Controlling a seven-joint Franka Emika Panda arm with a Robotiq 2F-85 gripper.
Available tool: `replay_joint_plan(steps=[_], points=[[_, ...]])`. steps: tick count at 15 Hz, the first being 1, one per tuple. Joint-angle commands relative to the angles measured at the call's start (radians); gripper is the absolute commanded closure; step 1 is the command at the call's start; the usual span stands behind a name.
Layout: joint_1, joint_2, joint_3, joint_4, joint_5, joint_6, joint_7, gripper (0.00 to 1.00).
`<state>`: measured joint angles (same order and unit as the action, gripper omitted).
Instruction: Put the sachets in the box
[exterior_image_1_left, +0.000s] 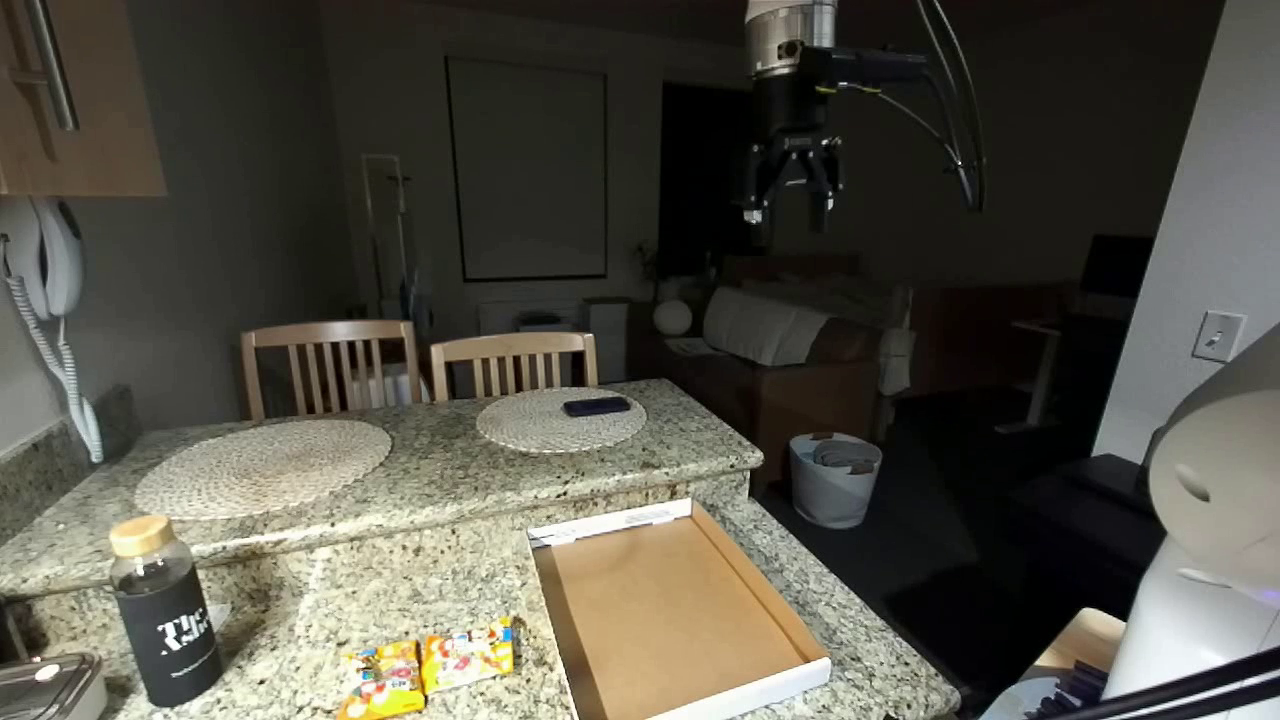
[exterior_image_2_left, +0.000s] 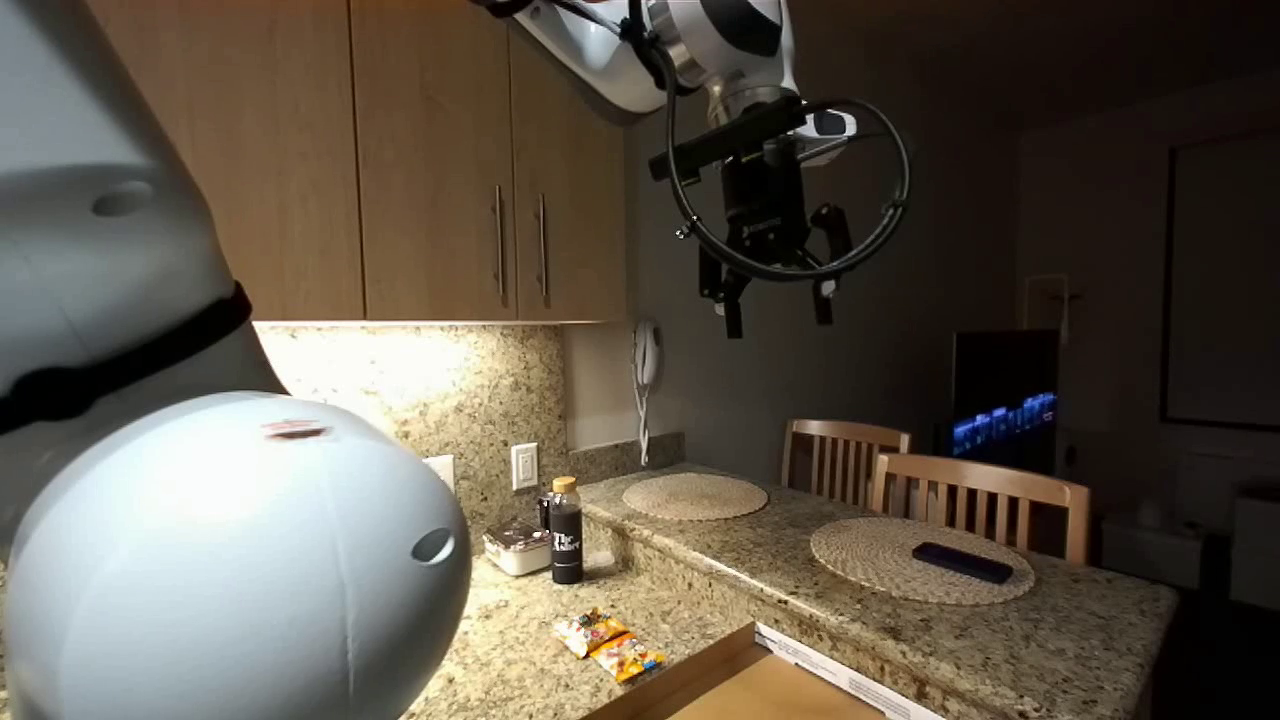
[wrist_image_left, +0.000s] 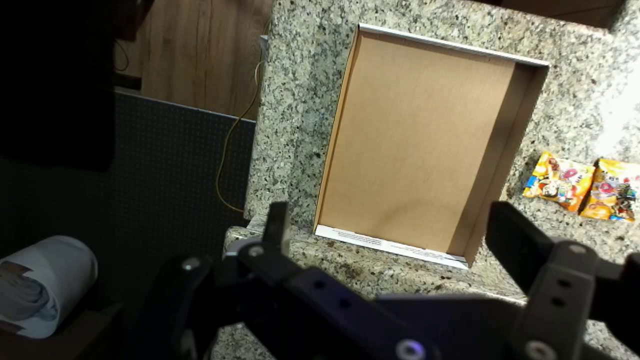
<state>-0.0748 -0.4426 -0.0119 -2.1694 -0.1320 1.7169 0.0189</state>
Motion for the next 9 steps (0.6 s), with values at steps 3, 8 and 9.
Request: replay_joint_plan(steps=[3, 8, 9], points=[[0.009, 0.001, -0.007, 0.002, -0.003, -0.002, 0.003, 0.00], [0.105, 0.108, 0.099, 0.124, 0.027, -0.023, 0.032, 0.00], [0.125, 0.133, 0.118, 0.144, 0.037, -0.014, 0.036, 0.00]])
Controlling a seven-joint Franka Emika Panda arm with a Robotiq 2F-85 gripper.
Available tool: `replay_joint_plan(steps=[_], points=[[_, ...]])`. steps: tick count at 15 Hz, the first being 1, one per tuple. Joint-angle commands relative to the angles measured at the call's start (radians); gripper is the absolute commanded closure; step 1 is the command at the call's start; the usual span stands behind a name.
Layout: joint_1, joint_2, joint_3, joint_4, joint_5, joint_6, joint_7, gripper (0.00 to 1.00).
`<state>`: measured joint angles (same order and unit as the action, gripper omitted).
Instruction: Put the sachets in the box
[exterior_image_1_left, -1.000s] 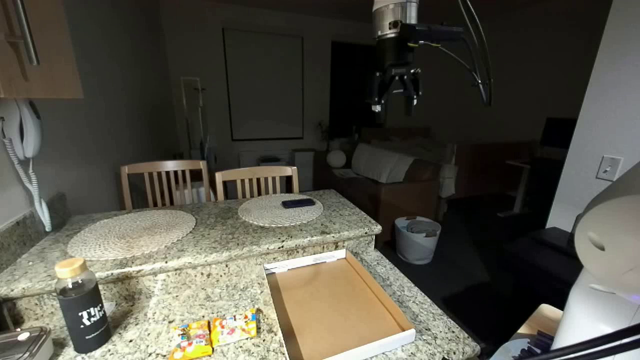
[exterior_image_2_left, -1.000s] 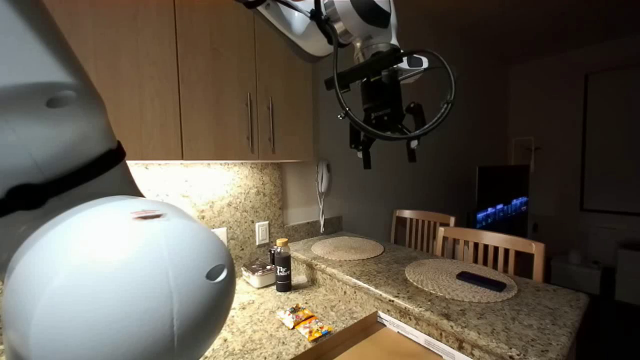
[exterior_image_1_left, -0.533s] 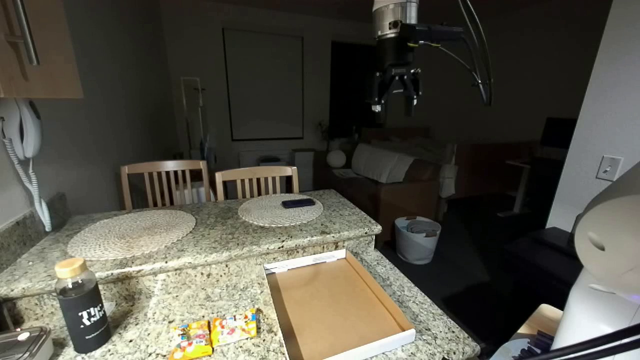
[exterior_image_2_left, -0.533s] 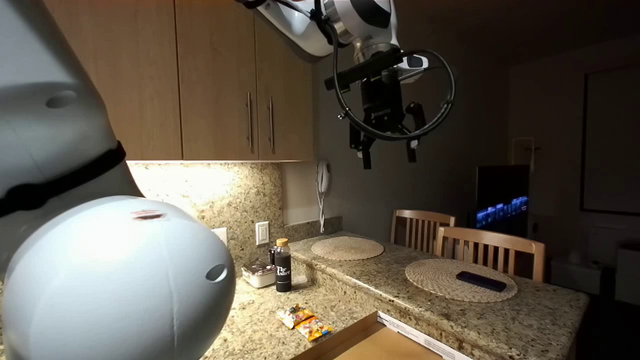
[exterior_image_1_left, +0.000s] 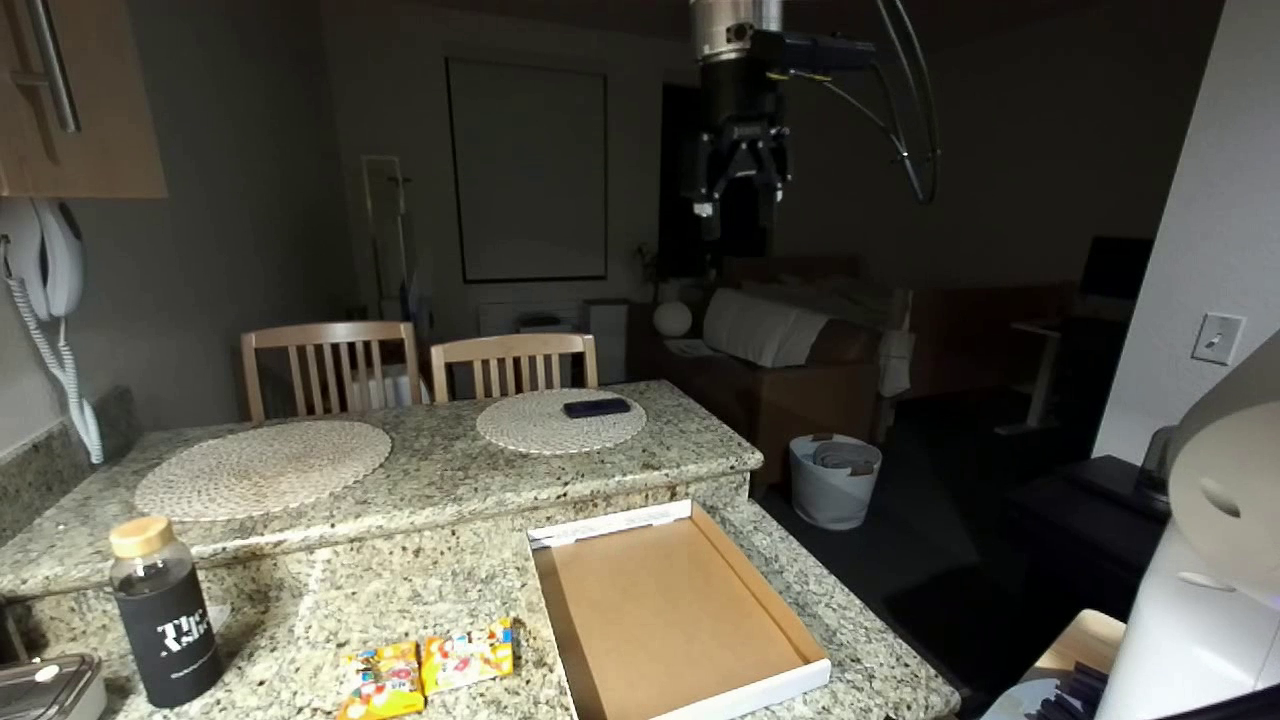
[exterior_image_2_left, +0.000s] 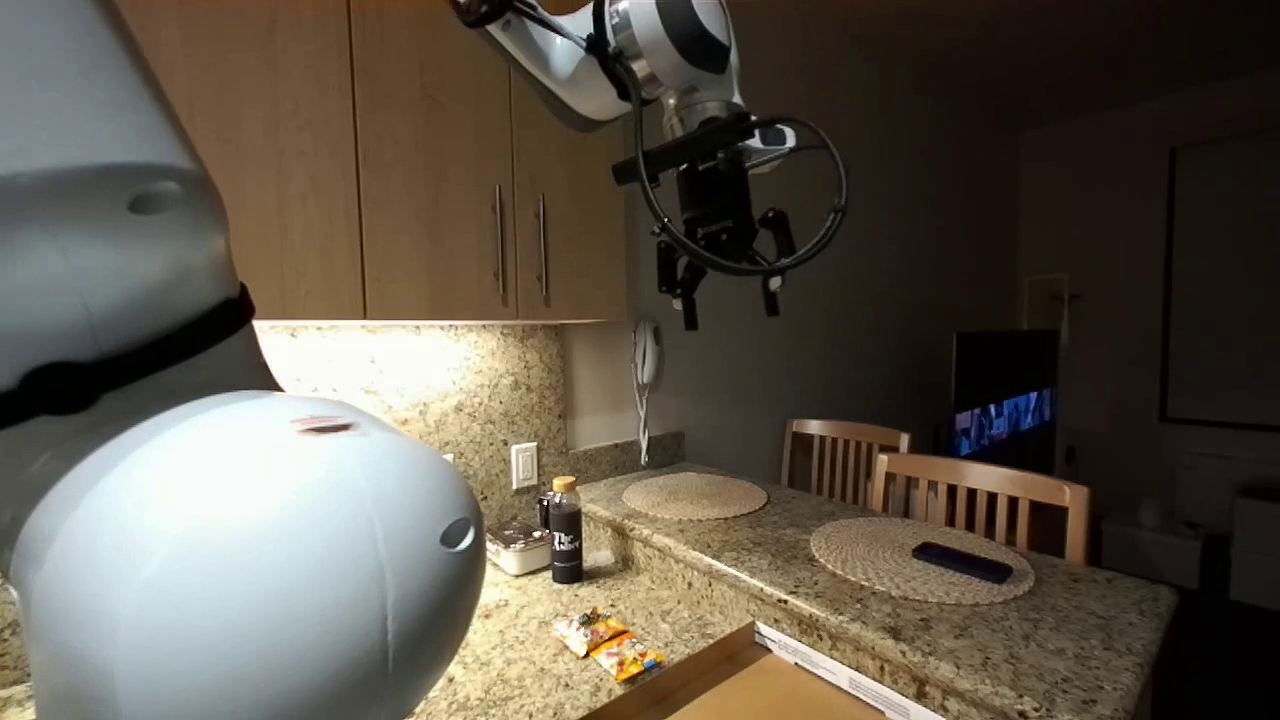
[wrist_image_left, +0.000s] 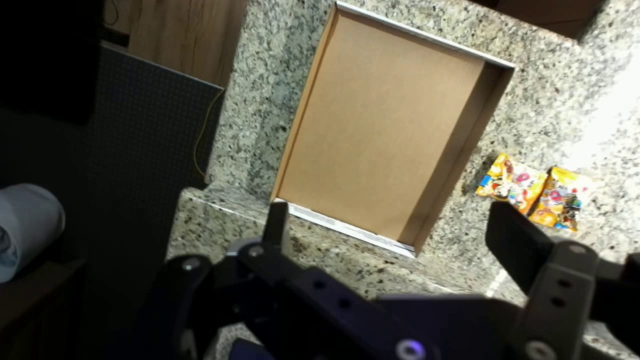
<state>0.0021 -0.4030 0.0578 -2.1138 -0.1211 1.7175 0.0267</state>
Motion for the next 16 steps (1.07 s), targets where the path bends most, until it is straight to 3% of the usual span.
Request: replay_joint_plan(steps=[1, 8, 12, 16], points=[[0.068, 0.129, 0.069, 0.113, 0.040, -0.004, 0.045, 0.00], [0.130, 0.435, 0.095, 0.249, 0.223, 0.108, 0.072, 0.00], [0.156, 0.613, 0.105, 0.323, 0.211, 0.100, 0.126, 0.00], [0.168, 0.634, 0.096, 0.314, 0.206, 0.112, 0.118, 0.00]])
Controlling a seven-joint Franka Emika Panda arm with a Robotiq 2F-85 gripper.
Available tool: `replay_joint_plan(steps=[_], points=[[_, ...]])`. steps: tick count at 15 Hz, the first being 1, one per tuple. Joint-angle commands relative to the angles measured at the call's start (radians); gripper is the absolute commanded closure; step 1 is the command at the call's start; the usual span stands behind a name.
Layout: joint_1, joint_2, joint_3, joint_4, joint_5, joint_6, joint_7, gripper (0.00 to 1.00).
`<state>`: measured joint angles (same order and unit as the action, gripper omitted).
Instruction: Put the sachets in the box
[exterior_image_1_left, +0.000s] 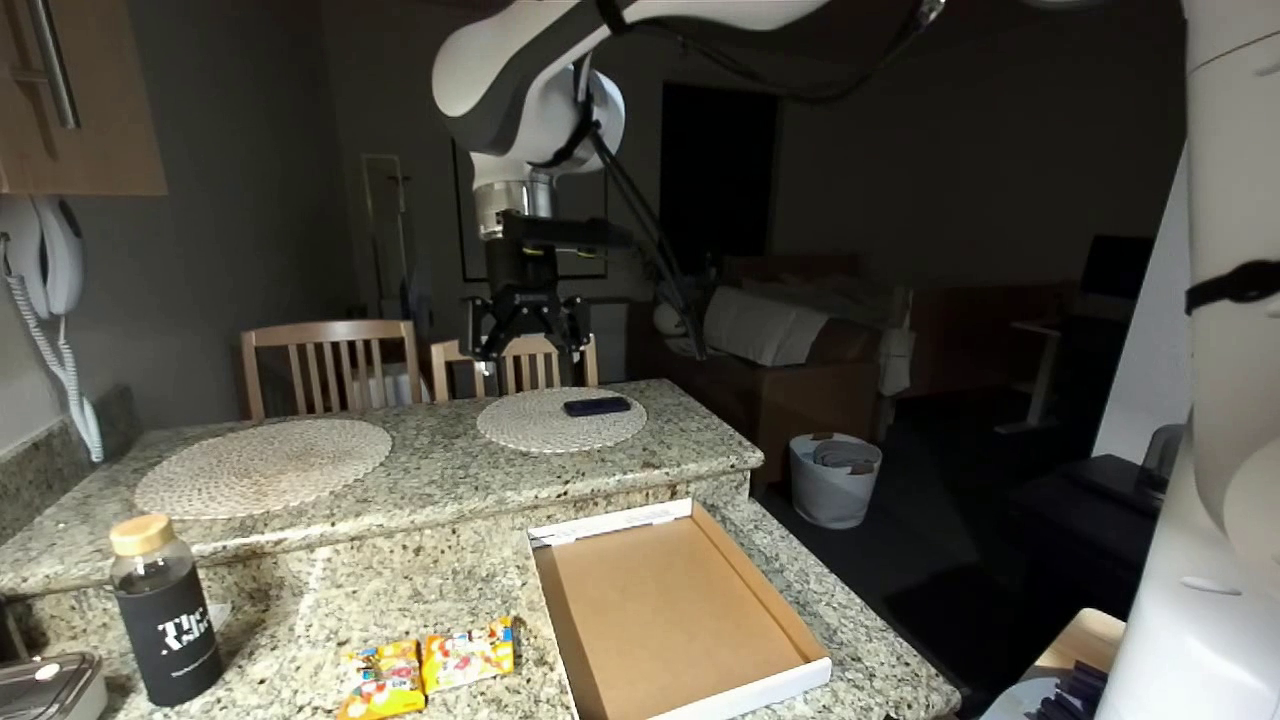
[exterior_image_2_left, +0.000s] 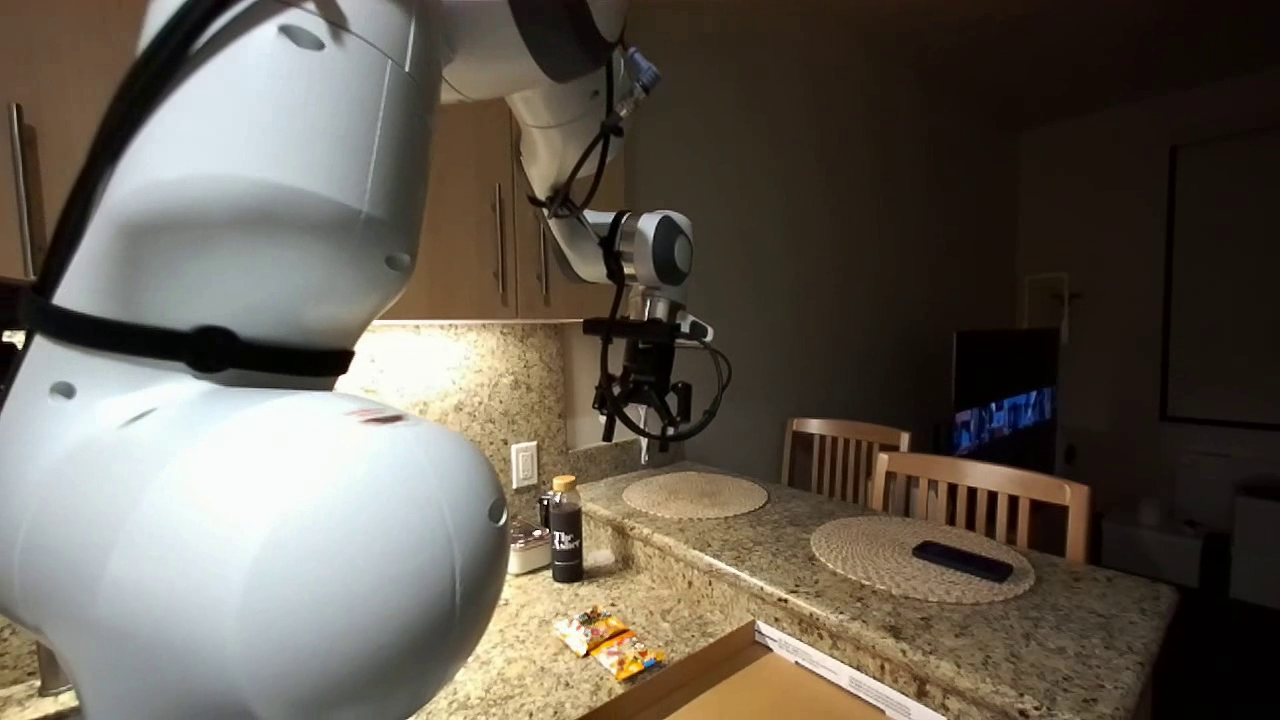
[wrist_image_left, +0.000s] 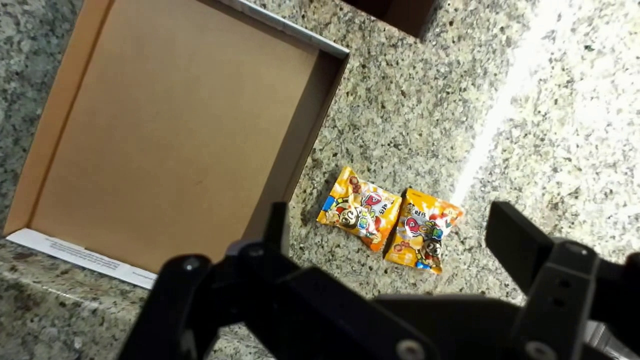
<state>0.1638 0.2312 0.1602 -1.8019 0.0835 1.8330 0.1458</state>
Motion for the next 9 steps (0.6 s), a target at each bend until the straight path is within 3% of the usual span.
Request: replay_joint_plan(steps=[1, 4, 9], points=[[0.008, 0.007, -0.006, 0.011, 0.001, -0.007, 0.001, 0.00], [0.010, 0.024, -0.005, 0.036, 0.001, -0.020, -0.007, 0.00], [0.033, 0.238, 0.017, 0.085, 0.057, 0.142, -0.034, 0.00]])
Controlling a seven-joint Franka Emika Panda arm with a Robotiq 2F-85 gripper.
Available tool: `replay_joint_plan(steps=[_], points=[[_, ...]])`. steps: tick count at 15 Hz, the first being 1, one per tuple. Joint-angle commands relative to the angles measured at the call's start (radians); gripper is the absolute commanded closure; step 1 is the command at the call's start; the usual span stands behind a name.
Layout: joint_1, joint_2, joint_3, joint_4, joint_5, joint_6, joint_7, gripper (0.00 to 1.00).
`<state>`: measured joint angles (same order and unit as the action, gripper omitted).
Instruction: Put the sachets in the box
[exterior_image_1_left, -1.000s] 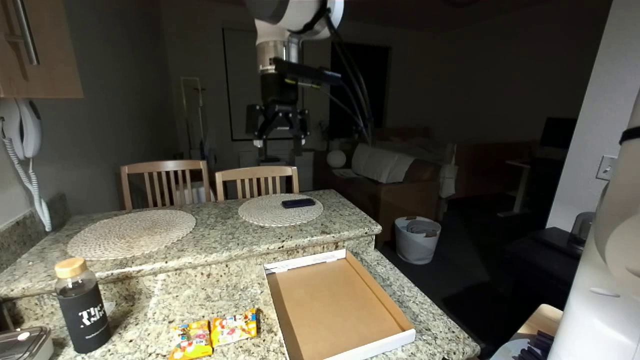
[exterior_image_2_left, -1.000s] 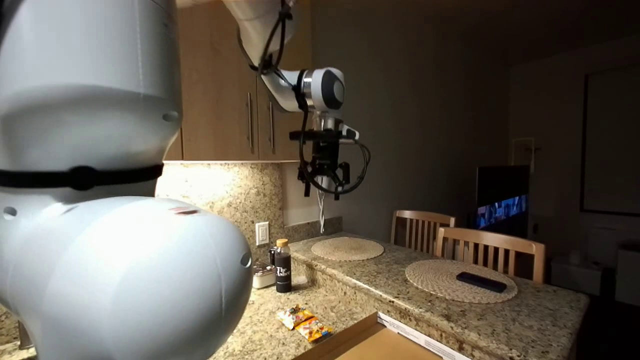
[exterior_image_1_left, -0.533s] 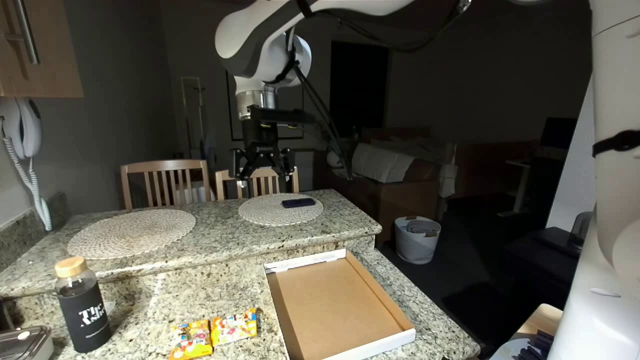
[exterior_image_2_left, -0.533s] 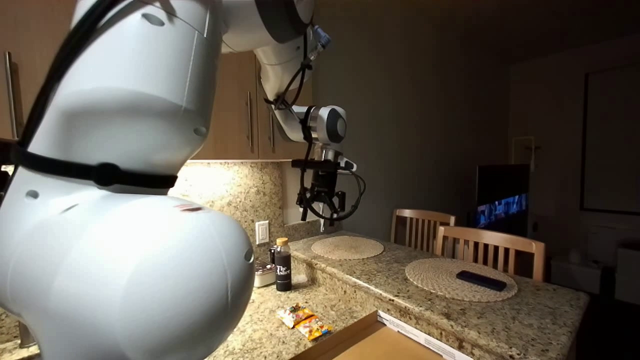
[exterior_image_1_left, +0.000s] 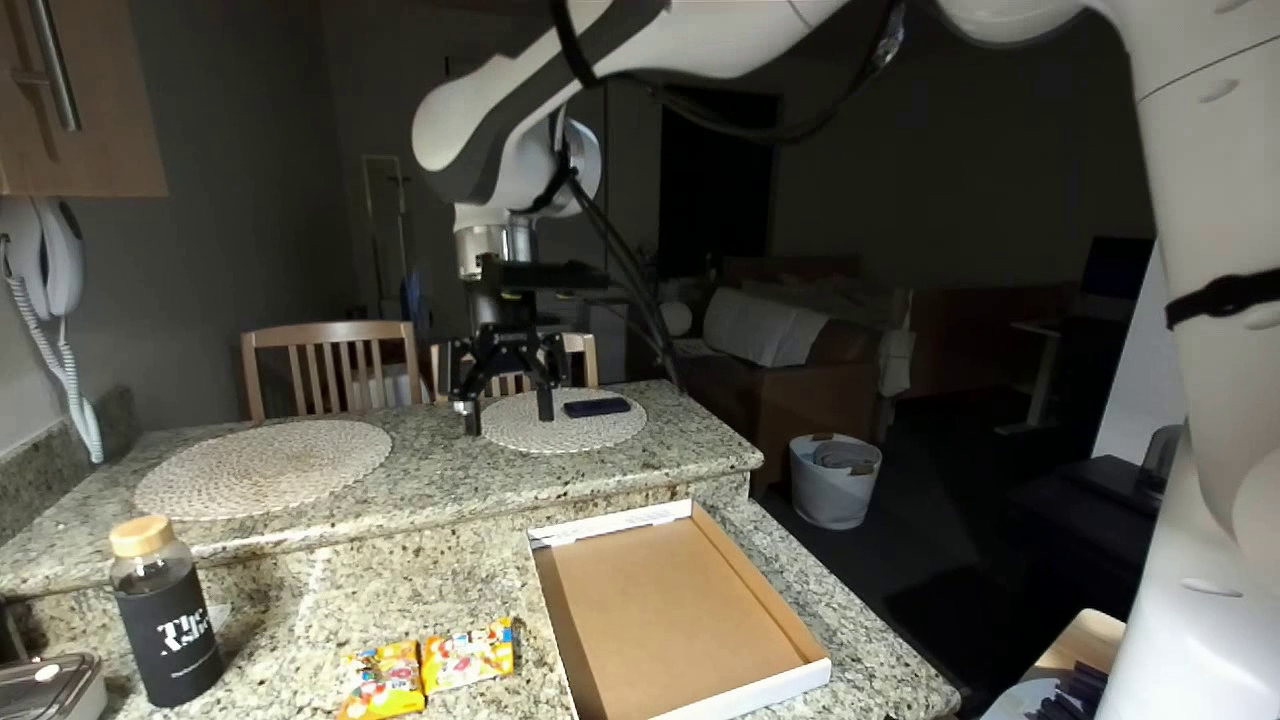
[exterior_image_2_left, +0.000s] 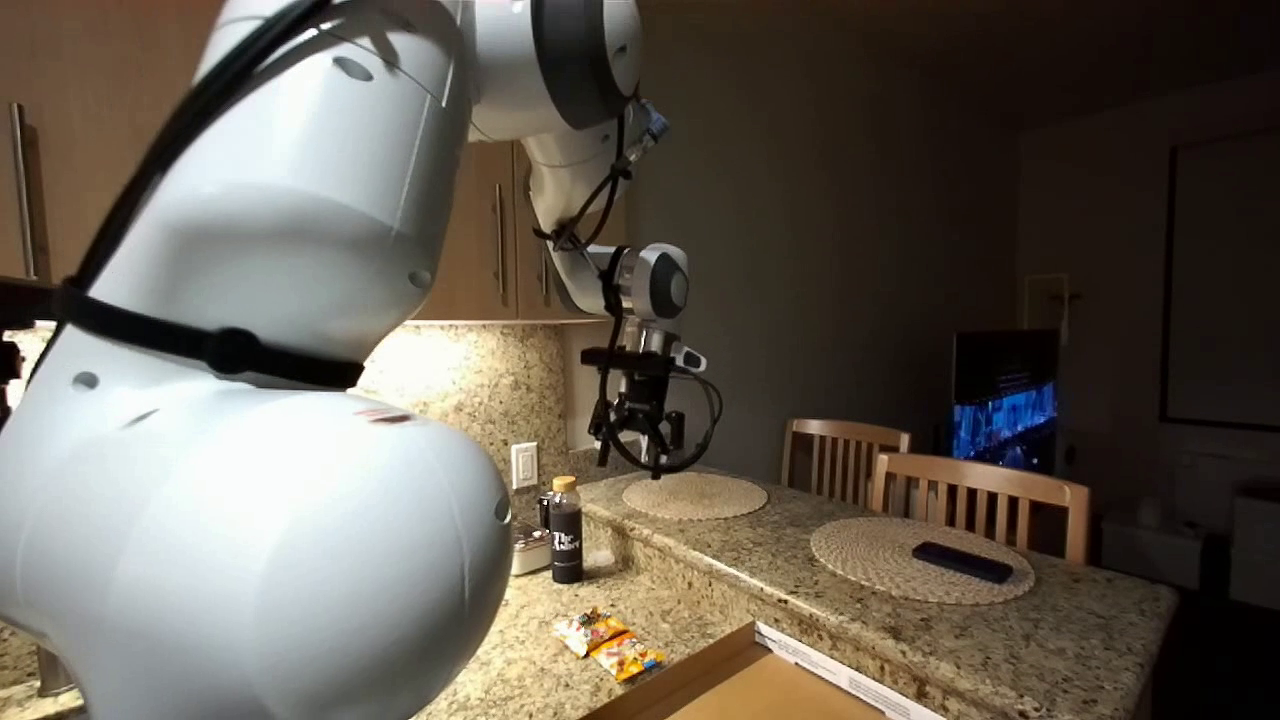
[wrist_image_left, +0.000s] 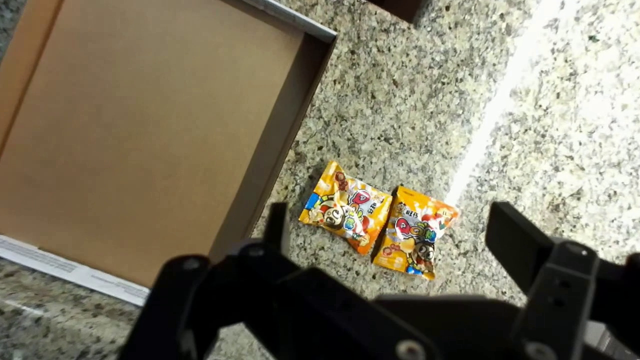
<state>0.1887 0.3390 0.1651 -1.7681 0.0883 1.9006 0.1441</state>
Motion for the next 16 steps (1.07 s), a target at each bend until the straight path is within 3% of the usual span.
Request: replay_joint_plan(steps=[1, 4, 16], points=[[0.008, 0.174, 0.020, 0.064, 0.081, 0.117, -0.035, 0.00], [0.037, 0.329, 0.029, 0.153, 0.099, 0.202, -0.017, 0.00], [0.177, 0.758, 0.011, 0.623, 0.041, -0.024, 0.038, 0.00]])
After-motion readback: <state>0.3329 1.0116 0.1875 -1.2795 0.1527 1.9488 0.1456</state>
